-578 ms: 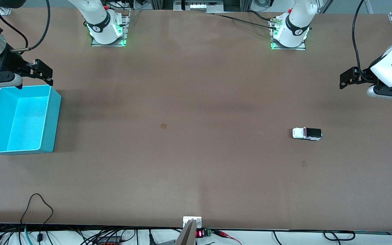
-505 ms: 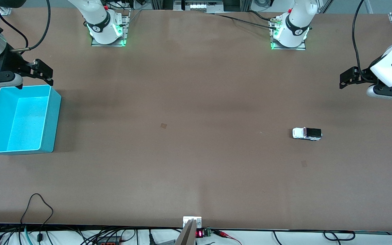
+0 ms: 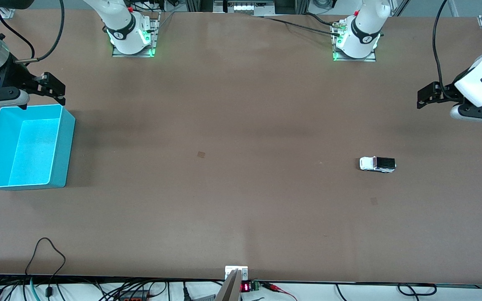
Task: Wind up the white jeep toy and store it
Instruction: 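Move the left gripper over the white jeep toy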
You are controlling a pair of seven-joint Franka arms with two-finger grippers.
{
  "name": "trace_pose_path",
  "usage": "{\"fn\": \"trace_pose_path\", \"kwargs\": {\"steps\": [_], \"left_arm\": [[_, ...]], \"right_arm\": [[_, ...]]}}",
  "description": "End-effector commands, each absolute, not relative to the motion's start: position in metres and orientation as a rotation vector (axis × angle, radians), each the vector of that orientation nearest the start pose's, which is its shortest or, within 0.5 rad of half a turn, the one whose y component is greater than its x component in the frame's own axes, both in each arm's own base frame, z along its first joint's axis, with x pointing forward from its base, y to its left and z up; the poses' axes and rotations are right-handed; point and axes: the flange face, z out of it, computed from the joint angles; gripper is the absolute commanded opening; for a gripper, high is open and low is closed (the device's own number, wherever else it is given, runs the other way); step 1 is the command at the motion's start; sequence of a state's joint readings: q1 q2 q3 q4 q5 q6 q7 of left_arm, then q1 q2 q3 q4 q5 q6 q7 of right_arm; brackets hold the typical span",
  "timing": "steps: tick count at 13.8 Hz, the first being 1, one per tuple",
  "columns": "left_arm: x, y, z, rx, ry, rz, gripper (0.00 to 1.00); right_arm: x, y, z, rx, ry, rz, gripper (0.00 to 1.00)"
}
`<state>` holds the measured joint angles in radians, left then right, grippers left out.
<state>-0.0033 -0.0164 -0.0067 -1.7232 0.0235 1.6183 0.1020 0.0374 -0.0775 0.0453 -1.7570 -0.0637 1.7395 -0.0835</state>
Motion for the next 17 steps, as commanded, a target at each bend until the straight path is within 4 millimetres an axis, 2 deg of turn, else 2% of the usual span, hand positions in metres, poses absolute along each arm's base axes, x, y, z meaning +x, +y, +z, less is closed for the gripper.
{"fn": "trace_pose_path", "kwargs": {"steps": [1,3,7,13,15,16,17], "left_arm": [[0.555,-0.006,0.571,-3.107,0.151,0.147,1.00],[0.552,-0.009,0.570,-3.105,0.167,0.180,1.00],[0.554,-0.011,0.536,-3.091,0.214,0.369,1.00],[0.569,-0.013,0.476,-3.038,0.755,0.472,1.00],[0.573,-0.006,0.447,-2.959,1.123,0.417,1.00],[0.573,-0.002,0.426,-2.912,1.262,0.377,1.00],[0.573,0.006,0.413,-2.870,1.353,0.313,1.00]], "right_arm": [[0.537,0.039,0.600,-3.210,-0.265,-0.107,1.00],[0.538,0.039,0.600,-3.210,-0.265,-0.112,1.00],[0.538,0.040,0.601,-3.209,-0.265,-0.115,1.00],[0.538,0.040,0.601,-3.208,-0.265,-0.115,1.00],[0.538,0.040,0.601,-3.208,-0.265,-0.115,1.00],[0.538,0.039,0.601,-3.208,-0.263,-0.117,1.00],[0.538,0.039,0.601,-3.208,-0.263,-0.117,1.00]]}}
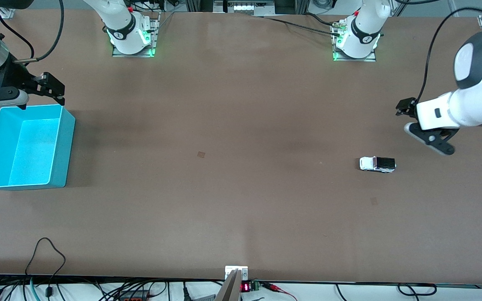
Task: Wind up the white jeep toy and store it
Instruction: 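Lower the left gripper and grasp the white jeep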
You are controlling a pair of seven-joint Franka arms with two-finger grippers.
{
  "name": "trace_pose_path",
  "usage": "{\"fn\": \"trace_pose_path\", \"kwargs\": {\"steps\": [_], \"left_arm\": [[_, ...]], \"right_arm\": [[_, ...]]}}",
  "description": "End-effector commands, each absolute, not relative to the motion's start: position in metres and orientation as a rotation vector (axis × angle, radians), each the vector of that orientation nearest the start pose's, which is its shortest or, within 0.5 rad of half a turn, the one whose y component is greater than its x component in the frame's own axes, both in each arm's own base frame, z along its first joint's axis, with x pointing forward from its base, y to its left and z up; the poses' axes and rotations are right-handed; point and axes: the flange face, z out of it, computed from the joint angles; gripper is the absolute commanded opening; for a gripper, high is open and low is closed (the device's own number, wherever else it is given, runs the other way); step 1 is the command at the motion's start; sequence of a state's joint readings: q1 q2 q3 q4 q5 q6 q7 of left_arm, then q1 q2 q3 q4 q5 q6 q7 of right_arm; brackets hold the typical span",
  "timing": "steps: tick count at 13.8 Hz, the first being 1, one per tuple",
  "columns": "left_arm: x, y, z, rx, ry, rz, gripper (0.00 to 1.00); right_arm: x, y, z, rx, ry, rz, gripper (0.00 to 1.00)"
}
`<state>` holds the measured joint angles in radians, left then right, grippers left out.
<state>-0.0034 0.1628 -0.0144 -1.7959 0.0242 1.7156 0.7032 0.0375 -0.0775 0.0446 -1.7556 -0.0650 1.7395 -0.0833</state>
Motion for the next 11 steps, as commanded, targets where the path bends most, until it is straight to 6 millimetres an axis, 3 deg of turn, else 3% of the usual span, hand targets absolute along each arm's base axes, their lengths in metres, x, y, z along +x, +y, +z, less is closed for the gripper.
{"fn": "trace_pose_path", "kwargs": {"steps": [1,3,6,11], "left_arm": [[0.576,0.012,0.394,-2.814,1.467,0.270,1.00],[0.583,0.030,0.348,-2.691,1.695,0.213,1.00],[0.591,0.034,0.287,-2.516,1.935,0.143,1.00],[0.579,0.035,0.235,-2.382,2.022,0.021,1.00]], "right_arm": [[0.538,0.041,0.601,-3.208,-0.270,-0.117,1.00],[0.537,0.043,0.602,-3.206,-0.272,-0.122,1.00],[0.537,0.042,0.602,-3.204,-0.269,-0.122,1.00],[0.537,0.042,0.602,-3.202,-0.266,-0.124,1.00]]}}
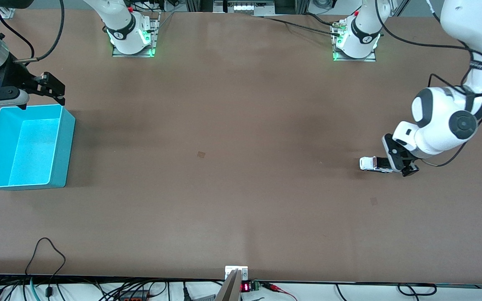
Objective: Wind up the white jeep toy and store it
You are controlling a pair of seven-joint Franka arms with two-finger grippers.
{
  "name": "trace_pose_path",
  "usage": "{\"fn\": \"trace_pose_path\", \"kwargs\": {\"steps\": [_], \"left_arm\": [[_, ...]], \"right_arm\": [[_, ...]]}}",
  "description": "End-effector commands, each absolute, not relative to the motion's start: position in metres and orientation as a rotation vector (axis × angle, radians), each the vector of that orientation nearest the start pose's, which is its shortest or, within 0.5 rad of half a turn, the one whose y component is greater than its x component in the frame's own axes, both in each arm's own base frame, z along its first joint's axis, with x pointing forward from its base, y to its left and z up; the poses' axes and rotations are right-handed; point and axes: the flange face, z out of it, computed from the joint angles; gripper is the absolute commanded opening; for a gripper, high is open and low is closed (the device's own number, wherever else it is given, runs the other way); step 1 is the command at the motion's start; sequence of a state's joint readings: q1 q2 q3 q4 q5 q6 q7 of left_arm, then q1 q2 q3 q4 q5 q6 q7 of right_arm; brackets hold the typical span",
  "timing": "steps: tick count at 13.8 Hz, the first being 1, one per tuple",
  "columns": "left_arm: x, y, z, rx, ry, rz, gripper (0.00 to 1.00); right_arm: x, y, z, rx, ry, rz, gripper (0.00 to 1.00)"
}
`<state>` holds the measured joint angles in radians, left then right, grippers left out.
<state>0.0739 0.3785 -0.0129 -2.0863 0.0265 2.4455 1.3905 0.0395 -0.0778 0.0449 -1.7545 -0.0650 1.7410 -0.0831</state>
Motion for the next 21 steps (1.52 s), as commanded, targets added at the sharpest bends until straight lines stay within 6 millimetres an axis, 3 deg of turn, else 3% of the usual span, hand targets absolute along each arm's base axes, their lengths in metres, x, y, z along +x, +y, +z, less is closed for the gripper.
{"fn": "trace_pose_path", "kwargs": {"steps": [1,4,8,10,12,13,16,19,21], "left_arm": [[0.580,0.034,0.227,-2.349,2.052,0.010,1.00],[0.582,0.036,0.215,-2.293,2.096,-0.013,0.99],[0.579,0.029,0.200,-2.287,2.130,0.012,0.88],[0.575,0.028,0.197,-2.260,2.167,0.020,0.63],[0.576,0.025,0.198,-2.226,2.205,0.016,0.30],[0.577,0.024,0.200,-2.213,2.216,0.012,0.21],[0.582,0.009,0.217,-2.185,2.233,-0.022,0.19],[0.595,-0.030,0.233,-2.150,2.287,-0.068,0.19],[0.592,-0.044,0.227,-2.177,2.297,-0.051,0.19]], "right_arm": [[0.537,0.042,0.602,-3.202,-0.266,-0.122,1.00],[0.537,0.042,0.602,-3.202,-0.266,-0.122,1.00],[0.537,0.041,0.602,-3.199,-0.262,-0.121,1.00],[0.537,0.041,0.602,-3.199,-0.262,-0.121,1.00],[0.537,0.041,0.602,-3.197,-0.262,-0.121,1.00],[0.537,0.041,0.602,-3.199,-0.262,-0.121,1.00],[0.537,0.040,0.602,-3.198,-0.260,-0.121,1.00],[0.537,0.041,0.601,-3.197,-0.262,-0.119,1.00],[0.537,0.041,0.601,-3.197,-0.262,-0.119,1.00]]}}
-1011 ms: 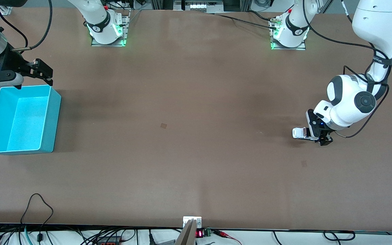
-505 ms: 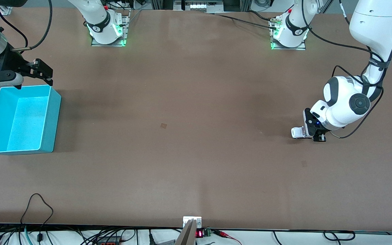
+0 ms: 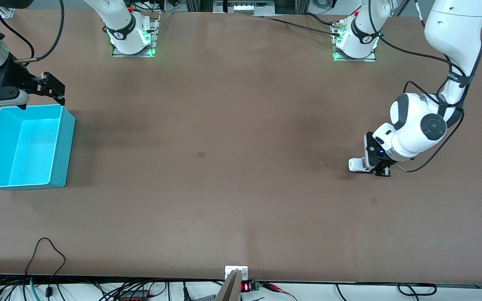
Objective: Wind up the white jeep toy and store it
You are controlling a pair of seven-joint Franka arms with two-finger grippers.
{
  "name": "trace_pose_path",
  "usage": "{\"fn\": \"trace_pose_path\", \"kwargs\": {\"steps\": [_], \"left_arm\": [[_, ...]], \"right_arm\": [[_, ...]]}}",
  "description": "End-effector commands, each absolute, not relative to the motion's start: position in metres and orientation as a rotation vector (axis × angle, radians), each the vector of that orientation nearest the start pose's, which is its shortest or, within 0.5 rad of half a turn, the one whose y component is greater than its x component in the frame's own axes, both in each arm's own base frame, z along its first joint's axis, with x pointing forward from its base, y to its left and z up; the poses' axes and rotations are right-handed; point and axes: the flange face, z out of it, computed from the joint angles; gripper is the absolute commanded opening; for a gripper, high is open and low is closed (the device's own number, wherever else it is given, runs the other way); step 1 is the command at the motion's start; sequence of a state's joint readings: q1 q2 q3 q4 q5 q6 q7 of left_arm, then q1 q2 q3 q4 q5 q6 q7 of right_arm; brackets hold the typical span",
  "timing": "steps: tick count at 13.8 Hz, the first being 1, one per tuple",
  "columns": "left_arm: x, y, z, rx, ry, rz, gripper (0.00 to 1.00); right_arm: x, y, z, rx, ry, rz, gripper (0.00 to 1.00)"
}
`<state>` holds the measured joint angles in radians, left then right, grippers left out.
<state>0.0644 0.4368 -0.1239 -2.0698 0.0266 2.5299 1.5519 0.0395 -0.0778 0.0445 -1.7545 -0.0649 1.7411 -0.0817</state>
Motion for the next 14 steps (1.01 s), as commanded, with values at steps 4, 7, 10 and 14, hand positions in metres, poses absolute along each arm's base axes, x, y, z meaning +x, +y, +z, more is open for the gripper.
{"fn": "trace_pose_path", "kwargs": {"steps": [4,7,10,14], "left_arm": [[0.584,-0.064,0.205,-2.213,2.334,0.011,0.18],[0.576,-0.073,0.198,-2.268,2.326,0.082,0.17],[0.572,-0.063,0.181,-2.296,2.325,0.119,0.17],[0.571,-0.037,0.175,-2.316,2.297,0.151,0.17]], "right_arm": [[0.537,0.040,0.601,-3.198,-0.259,-0.116,1.00],[0.537,0.041,0.601,-3.197,-0.262,-0.119,1.00],[0.537,0.041,0.601,-3.197,-0.262,-0.119,1.00],[0.537,0.041,0.602,-3.197,-0.262,-0.121,1.00]]}}
